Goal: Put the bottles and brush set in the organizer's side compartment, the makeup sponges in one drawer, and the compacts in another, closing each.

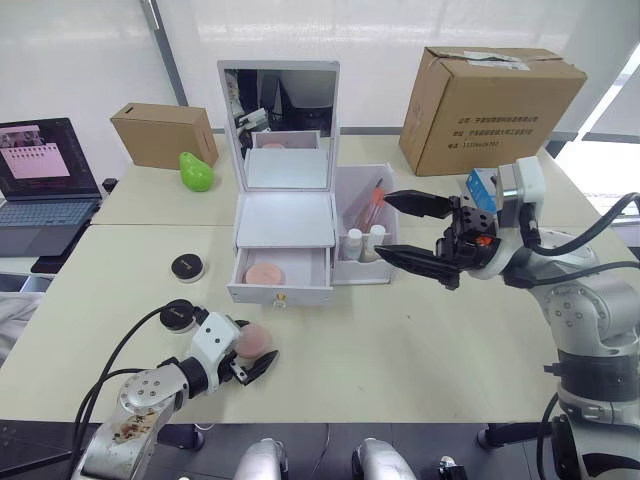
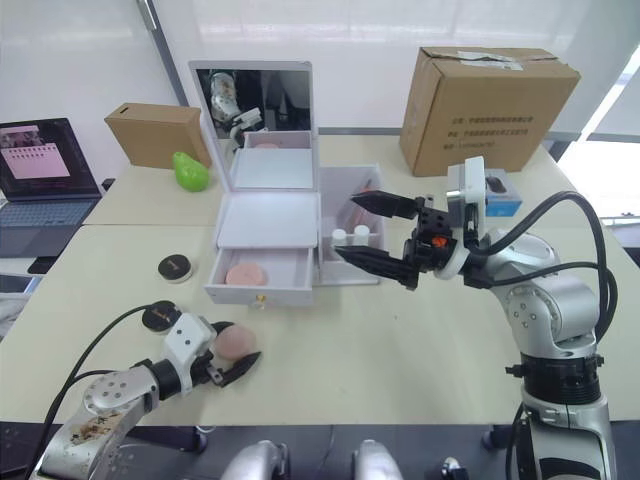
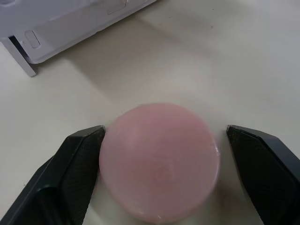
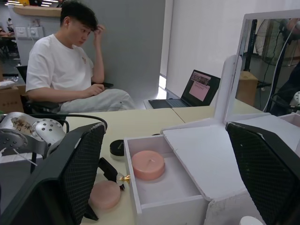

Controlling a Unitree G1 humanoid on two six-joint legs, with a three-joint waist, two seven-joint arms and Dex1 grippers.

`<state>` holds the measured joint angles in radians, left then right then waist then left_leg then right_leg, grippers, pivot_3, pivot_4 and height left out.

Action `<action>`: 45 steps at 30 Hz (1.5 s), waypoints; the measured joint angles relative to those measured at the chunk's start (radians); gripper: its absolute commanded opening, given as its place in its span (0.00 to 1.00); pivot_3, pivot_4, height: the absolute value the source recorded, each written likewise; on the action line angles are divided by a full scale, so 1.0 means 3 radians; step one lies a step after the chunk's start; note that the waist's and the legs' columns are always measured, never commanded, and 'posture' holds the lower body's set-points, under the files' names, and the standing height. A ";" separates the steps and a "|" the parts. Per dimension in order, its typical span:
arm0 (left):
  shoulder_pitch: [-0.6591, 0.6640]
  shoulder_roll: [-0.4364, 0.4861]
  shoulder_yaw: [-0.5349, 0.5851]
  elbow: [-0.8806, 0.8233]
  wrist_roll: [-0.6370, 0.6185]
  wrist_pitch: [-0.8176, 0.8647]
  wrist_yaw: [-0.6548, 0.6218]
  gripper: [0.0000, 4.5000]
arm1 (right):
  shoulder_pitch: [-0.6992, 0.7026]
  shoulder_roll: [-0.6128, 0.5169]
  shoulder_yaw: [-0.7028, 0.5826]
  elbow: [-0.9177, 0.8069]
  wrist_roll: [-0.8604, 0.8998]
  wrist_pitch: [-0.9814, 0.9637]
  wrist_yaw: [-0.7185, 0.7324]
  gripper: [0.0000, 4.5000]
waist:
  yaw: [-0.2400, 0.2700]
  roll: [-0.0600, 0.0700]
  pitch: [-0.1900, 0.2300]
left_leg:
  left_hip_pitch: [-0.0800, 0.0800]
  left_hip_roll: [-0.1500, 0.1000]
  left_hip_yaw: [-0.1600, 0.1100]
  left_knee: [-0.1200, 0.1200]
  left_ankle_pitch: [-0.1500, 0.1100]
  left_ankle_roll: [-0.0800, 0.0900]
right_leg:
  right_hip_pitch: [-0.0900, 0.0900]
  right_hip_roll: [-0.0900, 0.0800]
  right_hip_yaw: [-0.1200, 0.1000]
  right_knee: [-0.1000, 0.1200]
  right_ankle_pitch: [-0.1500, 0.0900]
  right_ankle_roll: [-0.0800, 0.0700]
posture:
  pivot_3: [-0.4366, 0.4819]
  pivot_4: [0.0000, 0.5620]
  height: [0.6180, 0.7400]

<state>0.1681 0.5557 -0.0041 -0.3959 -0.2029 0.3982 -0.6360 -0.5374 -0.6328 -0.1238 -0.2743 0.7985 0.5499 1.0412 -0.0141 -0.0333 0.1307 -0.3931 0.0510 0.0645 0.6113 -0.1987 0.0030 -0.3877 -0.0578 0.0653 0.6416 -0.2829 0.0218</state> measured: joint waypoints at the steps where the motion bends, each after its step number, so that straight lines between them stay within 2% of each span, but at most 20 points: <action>1: 0.0000 0.0000 0.0001 -0.0006 -0.0002 0.0010 0.0000 0.99 | 0.0000 0.0000 0.0000 -0.0002 0.0000 0.0000 -0.0005 1.00 | 0.0000 0.0000 0.0000 | 0.0000 0.0000 0.0000 0.0000 0.0000 0.0000 | 0.0000 0.0000 0.0000 0.0000 0.0000 0.0000 | 0.48 0.27 1.00; 2: 0.0002 0.0000 0.0005 -0.0017 -0.0008 0.0031 -0.0002 0.90 | 0.0001 -0.0001 0.0000 -0.0003 0.0000 0.0000 -0.0010 1.00 | 0.0000 0.0000 0.0000 | 0.0000 0.0000 0.0000 0.0000 0.0000 0.0000 | 0.0000 0.0000 0.0000 0.0000 0.0000 0.0000 | 0.48 0.27 1.00; 6: 0.0040 0.0001 0.0068 -0.0037 -0.0072 0.0067 -0.0007 0.67 | 0.0001 -0.0002 -0.0001 -0.0009 0.0000 0.0001 -0.0019 1.00 | -0.0001 0.0000 0.0000 | 0.0000 0.0000 0.0000 0.0000 0.0000 0.0000 | 0.0000 0.0000 0.0000 0.0000 0.0000 0.0000 | 0.48 0.27 1.00; 13: 0.0232 0.0003 0.0249 -0.0072 -0.0214 0.0019 -0.0045 0.66 | 0.0000 -0.0002 -0.0001 -0.0006 0.0001 0.0001 -0.0011 1.00 | -0.0004 0.0000 0.0000 | 0.0001 0.0001 0.0000 -0.0002 0.0000 0.0000 | -0.0001 -0.0001 0.0001 -0.0001 0.0000 -0.0001 | 0.48 0.27 1.00; 16: 0.0324 0.0060 0.0499 -0.0071 -0.0356 0.0024 -0.0110 0.66 | 0.0000 -0.0003 0.0000 0.0006 -0.0009 0.0001 -0.0001 1.00 | -0.0003 0.0000 0.0001 | 0.0000 0.0002 0.0000 -0.0002 0.0000 0.0000 | -0.0003 -0.0001 0.0000 -0.0001 -0.0001 -0.0001 | 0.48 0.27 1.00; 18: 0.0314 0.0247 0.0821 -0.0027 -0.0469 0.0031 -0.0192 0.66 | 0.0005 -0.0003 0.0002 0.0007 -0.0024 0.0001 0.0002 1.00 | 0.0000 -0.0001 0.0001 | 0.0000 0.0003 -0.0001 -0.0002 0.0000 0.0000 | -0.0003 -0.0001 -0.0003 -0.0001 -0.0002 -0.0004 | 0.48 0.27 1.00; 22: -0.0009 0.0646 0.1388 0.0252 -0.0633 0.0055 -0.0356 0.66 | 0.0057 -0.0007 0.0018 0.0012 -0.0079 -0.0001 0.0015 1.00 | 0.0022 0.0001 0.0003 | -0.0003 0.0000 0.0000 -0.0001 0.0000 0.0000 | -0.0002 -0.0009 -0.0011 -0.0004 -0.0003 -0.0004 | 0.48 0.27 1.00; 25: -0.0595 0.0877 0.1390 0.0420 -0.0787 0.0120 -0.0518 0.66 | 0.0108 -0.0019 0.0075 0.0026 -0.0138 -0.0003 0.0018 1.00 | 0.0056 -0.0002 0.0004 | -0.0017 -0.0001 0.0000 0.0005 0.0000 0.0000 | -0.0008 -0.0007 -0.0018 -0.0008 -0.0002 -0.0004 | 0.48 0.27 1.00; 26: -0.0903 0.0950 0.1336 0.0490 -0.0854 0.0155 -0.0598 0.66 | 0.0119 -0.0016 0.0093 0.0031 -0.0149 -0.0003 0.0018 1.00 | 0.0068 -0.0002 0.0004 | -0.0018 -0.0002 0.0000 0.0007 0.0000 0.0000 | -0.0006 -0.0007 -0.0018 -0.0007 0.0000 -0.0002 | 0.48 0.27 1.00; 27: -0.1010 0.0973 0.1325 0.0495 -0.0883 0.0159 -0.0619 0.66 | 0.0117 -0.0012 0.0107 0.0030 -0.0157 -0.0003 0.0017 1.00 | 0.0065 -0.0002 0.0004 | -0.0019 -0.0002 0.0000 0.0007 0.0000 0.0000 | -0.0007 -0.0007 -0.0017 -0.0008 0.0000 -0.0001 | 0.48 0.27 1.00; 30: -0.1640 0.0945 0.1009 0.0582 -0.1040 0.0278 -0.0806 0.66 | 0.0142 -0.0017 0.0112 0.0037 -0.0206 -0.0023 0.0011 1.00 | 0.0066 0.0000 0.0003 | -0.0018 -0.0004 0.0001 0.0009 0.0000 0.0000 | -0.0004 -0.0004 -0.0016 -0.0007 0.0001 0.0003 | 0.48 0.27 1.00; 34: -0.2269 0.0671 0.0255 0.0673 -0.1096 0.0424 -0.1177 0.66 | 0.0172 -0.0013 0.0117 0.0033 -0.0237 -0.0032 0.0009 1.00 | 0.0065 0.0000 0.0003 | -0.0021 -0.0007 0.0010 0.0016 0.0001 0.0000 | -0.0003 0.0012 -0.0016 -0.0006 0.0001 0.0006 | 0.48 0.27 1.00; 39: -0.2520 0.0461 -0.0316 0.0873 -0.0932 0.0357 -0.1461 0.66 | 0.0271 -0.0016 0.0109 0.0024 -0.0272 -0.0037 -0.0022 1.00 | 0.0001 0.0001 0.0003 | -0.0020 -0.0002 -0.0002 0.0015 0.0001 0.0001 | -0.0004 0.0034 -0.0005 -0.0005 0.0000 0.0002 | 0.48 0.27 1.00; 45: -0.2605 0.0293 -0.0579 0.1176 -0.0621 0.0089 -0.1538 0.66 | 0.0345 -0.0018 0.0097 -0.0104 -0.0260 -0.0036 -0.0122 1.00 | -0.0007 0.0001 0.0004 | -0.0019 -0.0001 -0.0010 0.0015 0.0000 0.0001 | -0.0006 0.0043 0.0003 -0.0004 0.0001 0.0001 | 0.48 0.27 1.00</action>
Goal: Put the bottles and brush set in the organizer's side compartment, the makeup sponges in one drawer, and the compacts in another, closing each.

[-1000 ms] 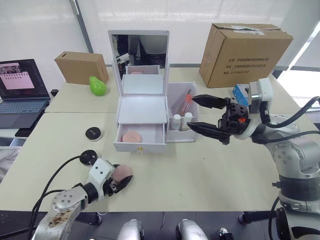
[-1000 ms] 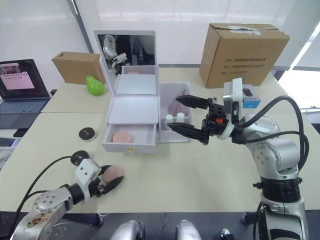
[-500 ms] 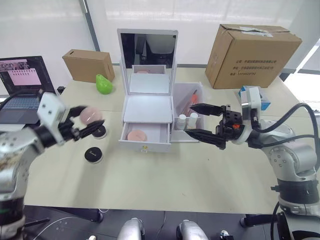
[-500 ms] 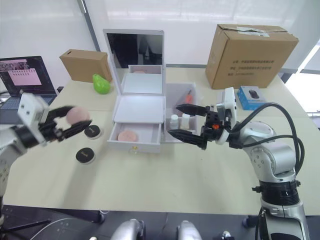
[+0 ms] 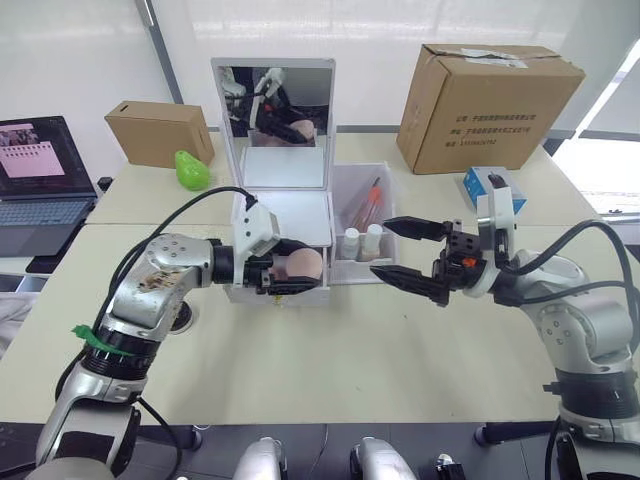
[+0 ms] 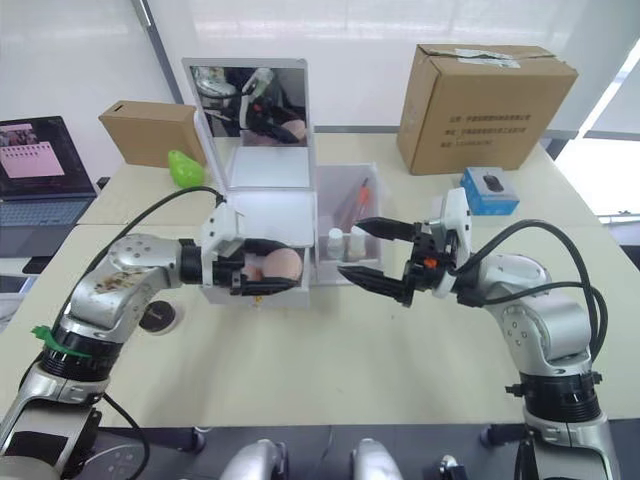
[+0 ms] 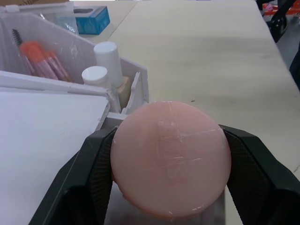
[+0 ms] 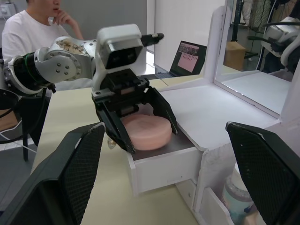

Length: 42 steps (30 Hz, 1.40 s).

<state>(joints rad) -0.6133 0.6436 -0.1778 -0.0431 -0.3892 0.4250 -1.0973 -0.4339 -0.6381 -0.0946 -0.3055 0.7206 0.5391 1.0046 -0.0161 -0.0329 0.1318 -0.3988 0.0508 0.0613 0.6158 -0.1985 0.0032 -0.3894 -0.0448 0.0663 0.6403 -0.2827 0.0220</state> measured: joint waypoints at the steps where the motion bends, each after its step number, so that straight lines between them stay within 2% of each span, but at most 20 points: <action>1: -0.0013 -0.0008 0.0000 0.0014 0.0020 -0.0028 -0.0009 0.66 | 0.0012 0.0000 -0.0002 -0.0016 0.0003 0.0001 -0.0018 1.00 | 0.0004 0.0000 0.0000 | 0.0000 0.0000 0.0000 0.0000 0.0000 0.0000 | 0.0001 0.0000 0.0000 0.0000 0.0000 0.0000 | 0.48 0.27 1.00; 10: -0.0070 -0.0083 0.0002 0.0112 0.0145 -0.0098 -0.0012 0.66 | 0.0064 -0.0001 -0.0010 -0.0086 0.0030 0.0013 -0.0093 1.00 | 0.0016 0.0000 0.0000 | -0.0001 -0.0002 -0.0001 0.0002 0.0000 0.0000 | 0.0002 -0.0001 0.0002 0.0000 0.0000 0.0000 | 0.48 0.27 1.00; 12: -0.0093 -0.0097 0.0003 0.0135 0.0175 -0.0113 -0.0003 0.83 | 0.0064 -0.0001 -0.0010 -0.0094 0.0031 0.0014 -0.0099 1.00 | 0.0014 0.0000 0.0000 | 0.0000 -0.0002 -0.0001 0.0002 0.0000 0.0000 | 0.0002 0.0000 0.0002 0.0001 0.0000 0.0000 | 0.48 0.27 1.00; 14: -0.0093 -0.0121 0.0002 0.0135 0.0179 -0.0112 -0.0022 0.96 | 0.0064 0.0000 -0.0010 -0.0096 0.0032 0.0017 -0.0110 1.00 | 0.0020 0.0000 0.0000 | -0.0001 -0.0002 -0.0001 0.0003 0.0000 0.0000 | 0.0002 -0.0001 0.0002 0.0001 0.0000 0.0000 | 0.48 0.27 1.00; 15: -0.0093 -0.0132 0.0001 0.0135 0.0181 -0.0111 -0.0025 0.99 | 0.0064 -0.0001 -0.0010 -0.0097 0.0033 0.0019 -0.0112 1.00 | 0.0024 0.0000 0.0000 | -0.0002 -0.0003 -0.0002 0.0004 0.0000 0.0000 | 0.0003 0.0000 0.0002 0.0002 0.0000 0.0000 | 0.48 0.27 1.00; 24: -0.0054 -0.0052 0.0193 -0.0049 0.0068 0.0058 -0.0011 0.99 | 0.0065 -0.0001 -0.0010 -0.0113 0.0107 0.0057 -0.0131 1.00 | 0.0011 0.0000 0.0000 | -0.0004 0.0000 -0.0005 0.0009 0.0000 0.0000 | 0.0002 0.0003 0.0002 0.0003 0.0000 0.0000 | 0.48 0.27 1.00; 28: 0.0158 0.0102 0.0487 -0.0426 -0.0275 0.0345 -0.0023 0.99 | 0.0081 -0.0003 -0.0012 -0.0157 0.0141 0.0070 -0.0165 1.00 | 0.0001 0.0001 0.0000 | -0.0003 0.0002 -0.0005 0.0008 0.0000 0.0000 | 0.0002 0.0003 0.0003 0.0004 0.0000 0.0000 | 0.48 0.27 1.00; 32: 0.0503 0.0358 0.0862 -0.0762 -0.0700 0.0695 -0.0070 0.79 | 0.0123 -0.0016 -0.0029 -0.0172 0.0157 0.0091 -0.0185 1.00 | -0.0005 0.0002 0.0001 | 0.0001 0.0003 -0.0008 0.0006 0.0000 0.0000 | 0.0003 0.0003 0.0003 0.0004 -0.0001 0.0000 | 0.48 0.27 1.00; 37: 0.0966 0.0627 0.1115 -0.0913 -0.0931 0.0865 -0.0124 0.44 | 0.0164 -0.0022 -0.0032 -0.0192 0.0158 0.0101 -0.0196 1.00 | 0.0015 0.0003 0.0001 | 0.0001 0.0001 -0.0007 0.0006 0.0000 0.0000 | 0.0003 -0.0002 0.0003 0.0004 -0.0001 -0.0001 | 0.48 0.27 1.00; 42: 0.1279 0.0773 0.1119 -0.0980 -0.0885 0.0830 -0.0175 0.06 | 0.0178 -0.0032 -0.0034 -0.0194 0.0159 0.0101 -0.0204 1.00 | 0.0017 0.0003 0.0002 | 0.0001 0.0002 -0.0006 0.0006 0.0000 0.0000 | 0.0002 -0.0002 0.0002 0.0003 -0.0002 -0.0004 | 0.48 0.27 1.00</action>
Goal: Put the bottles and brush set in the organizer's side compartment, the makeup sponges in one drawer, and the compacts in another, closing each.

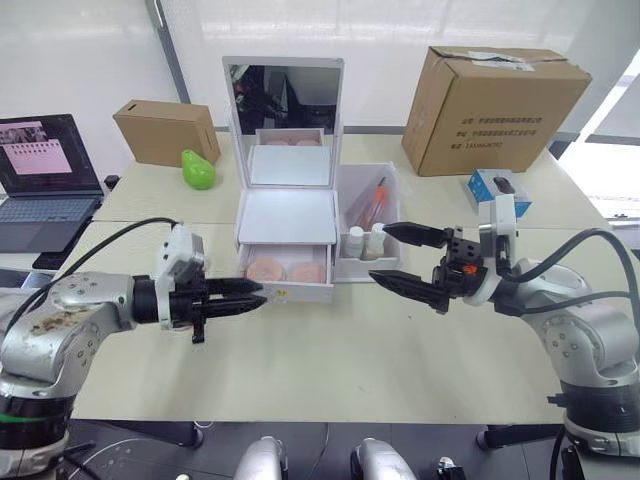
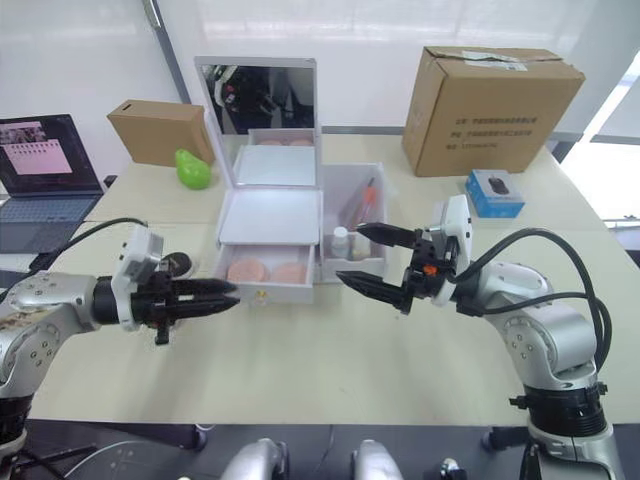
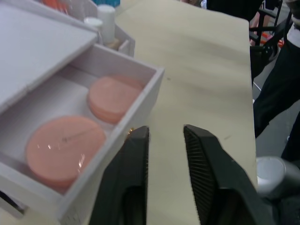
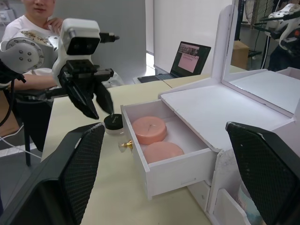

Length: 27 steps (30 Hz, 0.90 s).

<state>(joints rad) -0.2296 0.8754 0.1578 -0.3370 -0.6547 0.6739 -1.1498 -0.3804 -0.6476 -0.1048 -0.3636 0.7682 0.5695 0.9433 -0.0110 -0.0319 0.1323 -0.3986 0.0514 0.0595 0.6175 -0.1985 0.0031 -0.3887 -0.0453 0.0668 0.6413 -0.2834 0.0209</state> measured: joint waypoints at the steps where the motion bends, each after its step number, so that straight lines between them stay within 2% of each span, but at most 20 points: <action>1: 0.0026 0.0002 -0.0024 0.0005 0.0066 -0.0055 0.0004 0.01 | 0.0004 -0.0005 0.0000 0.0000 0.0000 0.0000 -0.0002 1.00 | 0.0001 0.0000 0.0000 | 0.0000 0.0000 0.0000 0.0000 0.0000 0.0000 | 0.0000 0.0000 0.0000 0.0000 0.0000 -0.0001 | 0.48 0.27 1.00; 8: -0.0170 -0.0205 -0.0359 0.0280 0.0565 -0.0384 0.0308 0.01 | 0.0016 -0.0018 -0.0010 -0.0006 0.0003 0.0001 -0.0017 1.00 | 0.0011 0.0000 0.0000 | -0.0002 -0.0001 0.0002 0.0000 0.0000 0.0000 | 0.0000 0.0000 0.0000 -0.0001 0.0000 -0.0001 | 0.48 0.27 1.00; 13: -0.0550 -0.0526 -0.0576 0.0651 0.0958 -0.0666 0.0641 0.01 | 0.0043 -0.0027 -0.0027 -0.0051 0.0004 0.0002 -0.0037 1.00 | 0.0023 0.0000 0.0000 | -0.0003 -0.0002 0.0002 0.0000 0.0000 0.0000 | 0.0000 0.0001 0.0001 0.0000 0.0001 0.0000 | 0.48 0.27 1.00; 21: -0.0776 -0.0772 -0.0691 0.1043 0.1204 -0.0871 0.0790 0.01 | 0.0049 -0.0027 -0.0031 -0.0073 0.0007 0.0009 -0.0075 1.00 | 0.0002 0.0000 0.0000 | -0.0003 -0.0002 0.0001 0.0000 0.0000 0.0000 | 0.0000 0.0003 0.0001 0.0001 0.0001 0.0000 | 0.48 0.27 1.00; 27: -0.0787 -0.0855 -0.0698 0.1124 0.1242 -0.0933 0.0792 0.01 | 0.0050 -0.0030 -0.0032 -0.0088 0.0008 0.0010 -0.0092 1.00 | 0.0009 0.0000 0.0000 | -0.0003 -0.0003 0.0000 0.0000 0.0000 0.0000 | 0.0001 0.0002 0.0000 0.0001 0.0001 0.0000 | 0.48 0.27 1.00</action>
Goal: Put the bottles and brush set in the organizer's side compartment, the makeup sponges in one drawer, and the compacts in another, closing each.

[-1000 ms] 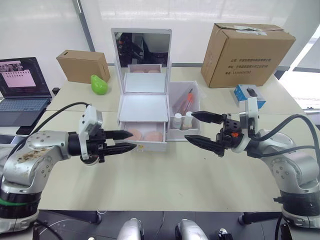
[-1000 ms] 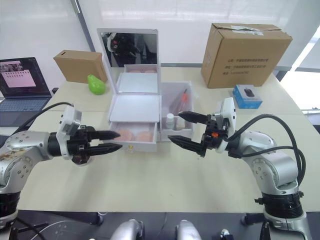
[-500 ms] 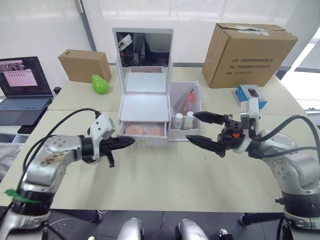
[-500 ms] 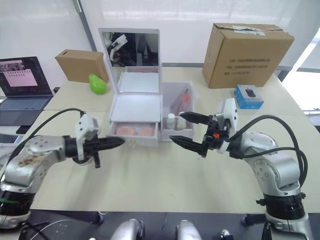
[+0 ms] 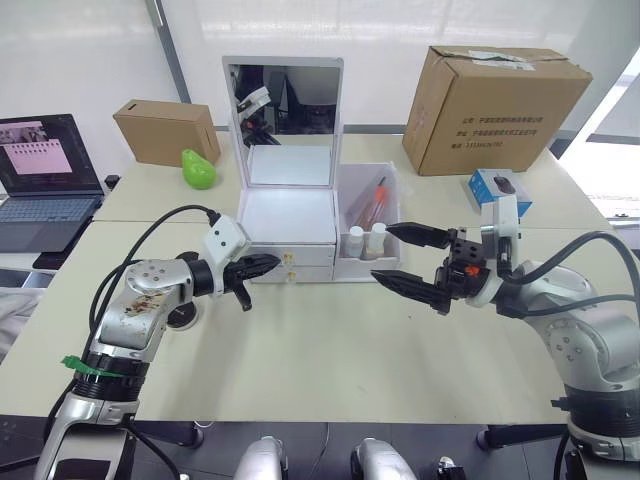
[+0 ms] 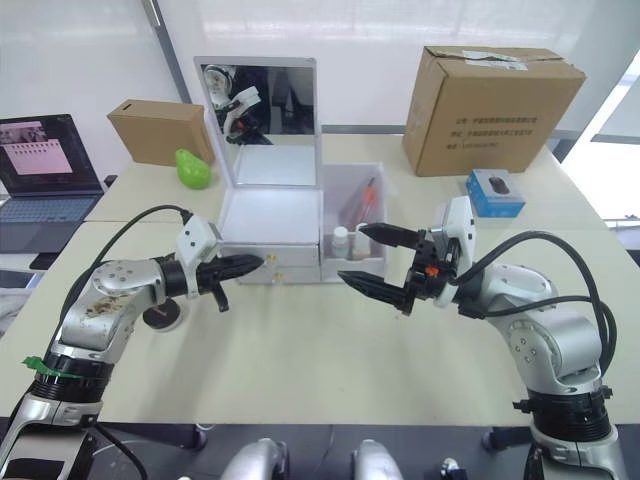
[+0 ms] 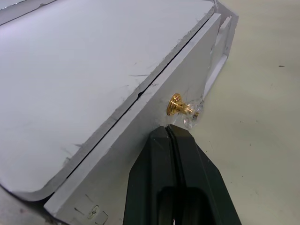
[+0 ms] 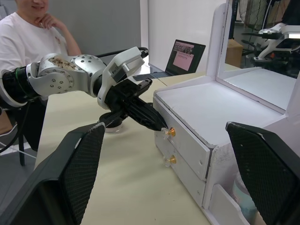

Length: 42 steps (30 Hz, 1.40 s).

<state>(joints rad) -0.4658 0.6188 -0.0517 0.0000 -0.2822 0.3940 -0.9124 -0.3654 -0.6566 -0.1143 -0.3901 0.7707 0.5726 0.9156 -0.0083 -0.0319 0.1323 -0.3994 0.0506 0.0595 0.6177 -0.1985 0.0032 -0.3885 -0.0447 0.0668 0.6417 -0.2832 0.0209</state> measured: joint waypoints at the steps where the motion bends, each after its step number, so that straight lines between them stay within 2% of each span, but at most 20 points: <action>1: -0.0004 -0.0016 0.0000 0.0016 0.0001 -0.0005 0.0000 0.01 | 0.0002 -0.0001 -0.0001 -0.0008 0.0002 0.0001 -0.0002 1.00 | 0.0003 0.0000 0.0000 | 0.0000 0.0000 0.0000 0.0000 0.0000 0.0000 | 0.0000 0.0000 0.0000 0.0000 0.0000 0.0000 | 0.48 0.27 1.00; 18: -0.0082 -0.0239 0.0028 0.0158 0.0003 0.0009 0.0096 0.01 | 0.0079 -0.0057 -0.0059 -0.0047 0.0096 0.0029 -0.0012 1.00 | 0.0045 0.0000 0.0000 | -0.0010 0.0000 -0.0003 0.0021 0.0000 0.0000 | 0.0000 0.0000 -0.0004 0.0006 0.0001 0.0002 | 0.48 0.27 1.00; 31: -0.0080 -0.0165 0.0033 0.0154 0.0000 0.0010 0.0083 0.01 | 0.0082 -0.0076 -0.0060 -0.0044 0.0101 0.0029 -0.0010 1.00 | 0.0034 0.0000 0.0000 | -0.0010 0.0001 -0.0005 0.0022 0.0000 0.0000 | 0.0000 0.0002 -0.0005 0.0007 0.0001 0.0001 | 0.48 0.27 1.00; 36: 0.0202 0.0028 0.0364 -0.0286 -0.0313 0.0256 0.0042 0.01 | 0.0139 -0.0116 -0.0101 -0.0045 0.0101 0.0028 -0.0016 1.00 | -0.0009 0.0001 0.0000 | -0.0010 0.0004 -0.0006 0.0018 0.0000 0.0000 | -0.0001 0.0001 -0.0005 0.0005 0.0000 0.0001 | 0.48 0.27 1.00; 38: 0.0467 0.0125 0.0667 -0.0555 -0.0659 0.0447 -0.0055 0.01 | 0.0301 -0.0204 -0.0240 -0.0045 0.0110 0.0028 -0.0005 1.00 | -0.0014 0.0001 0.0000 | -0.0011 0.0007 -0.0008 0.0016 0.0000 0.0000 | -0.0001 0.0000 -0.0004 0.0003 0.0000 0.0001 | 0.48 0.27 1.00; 40: 0.0794 0.0342 0.1122 -0.0739 -0.1040 0.0681 -0.0183 0.01 | 0.0573 -0.0363 -0.0523 -0.0007 0.0117 0.0027 0.0034 1.00 | -0.0017 0.0001 0.0000 | -0.0008 0.0009 -0.0012 0.0015 -0.0001 0.0000 | 0.0000 -0.0002 -0.0004 0.0003 -0.0001 0.0001 | 0.48 0.27 1.00; 42: 0.1055 0.0580 0.1488 -0.0726 -0.1144 0.0725 -0.0285 0.04 | 0.0809 -0.0470 -0.0765 0.0050 0.0114 0.0008 0.0121 1.00 | -0.0015 0.0001 0.0000 | -0.0002 0.0008 -0.0009 0.0015 -0.0001 0.0000 | 0.0002 -0.0002 -0.0004 0.0003 -0.0001 0.0000 | 0.48 0.27 1.00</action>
<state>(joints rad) -0.1493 0.7927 0.3947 -0.2178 -0.6255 0.6116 -0.9978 -0.1227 -0.7975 -0.3438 -0.3751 0.8049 0.5750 0.9518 -0.0128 -0.0316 0.1325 -0.3998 0.0531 0.0567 0.6221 -0.1987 0.0031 -0.3878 -0.0451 0.0655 0.6425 -0.2835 0.0208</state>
